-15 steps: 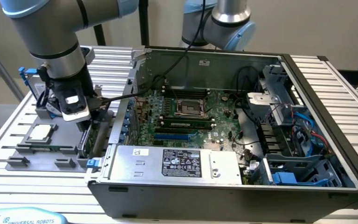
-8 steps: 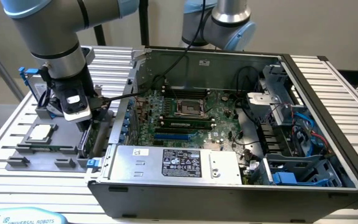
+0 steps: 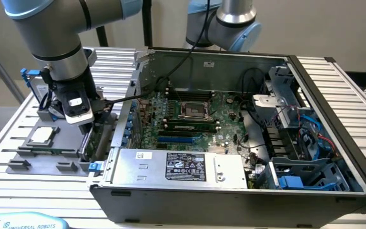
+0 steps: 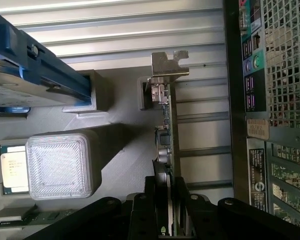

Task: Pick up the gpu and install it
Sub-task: 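Pick up the gpu and move the gpu toward the slot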

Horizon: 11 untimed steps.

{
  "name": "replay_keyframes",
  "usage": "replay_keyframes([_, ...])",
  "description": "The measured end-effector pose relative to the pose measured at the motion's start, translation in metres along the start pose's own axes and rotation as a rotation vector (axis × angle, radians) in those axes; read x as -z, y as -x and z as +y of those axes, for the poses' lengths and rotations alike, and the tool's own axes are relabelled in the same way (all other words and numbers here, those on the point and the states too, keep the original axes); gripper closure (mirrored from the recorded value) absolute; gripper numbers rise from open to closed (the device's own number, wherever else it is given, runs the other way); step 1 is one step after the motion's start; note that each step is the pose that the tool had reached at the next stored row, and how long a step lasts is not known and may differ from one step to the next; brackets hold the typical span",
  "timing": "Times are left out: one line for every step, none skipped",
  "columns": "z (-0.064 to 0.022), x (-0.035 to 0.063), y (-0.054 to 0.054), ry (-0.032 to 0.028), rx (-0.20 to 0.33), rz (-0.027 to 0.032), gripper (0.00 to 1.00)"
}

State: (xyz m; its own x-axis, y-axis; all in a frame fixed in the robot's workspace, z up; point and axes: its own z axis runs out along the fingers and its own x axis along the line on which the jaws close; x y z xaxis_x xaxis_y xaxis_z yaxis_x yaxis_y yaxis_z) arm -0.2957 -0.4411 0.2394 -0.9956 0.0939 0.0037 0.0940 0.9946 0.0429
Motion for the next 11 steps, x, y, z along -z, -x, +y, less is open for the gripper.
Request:
replay_keyframes([0.0000,-0.0003,0.0000,-0.0002,0.000,0.0013,0.73])
replay_keyframes([0.0000,-0.0007,0.0000,-0.0006,0.001,0.0032,0.73])
replay_keyframes([-0.0001,-0.0012,0.0000,-0.0012,0.004,0.0061,0.73])
replay_keyframes([-0.0001,-0.0018,0.0000,-0.0015,0.010,0.0087,0.73])
replay_keyframes([-0.0001,-0.0022,0.0000,-0.0023,0.014,0.0116,0.73])
replay_keyframes([-0.0001,-0.0022,0.0000,-0.0029,0.017,0.0134,0.73])
replay_keyframes([-0.0001,-0.0022,0.0000,-0.0031,0.017,0.0139,0.73])
replay_keyframes([-0.0001,-0.0022,0.0000,-0.0031,0.017,0.0139,0.73])
replay_keyframes([-0.0001,-0.0022,0.0000,-0.0030,0.017,0.0140,0.73])
replay_keyframes([-0.0001,-0.0023,0.0000,-0.0030,0.017,0.0139,0.73])
replay_keyframes([-0.0001,-0.0023,0.0000,-0.0029,0.017,0.0139,0.73])
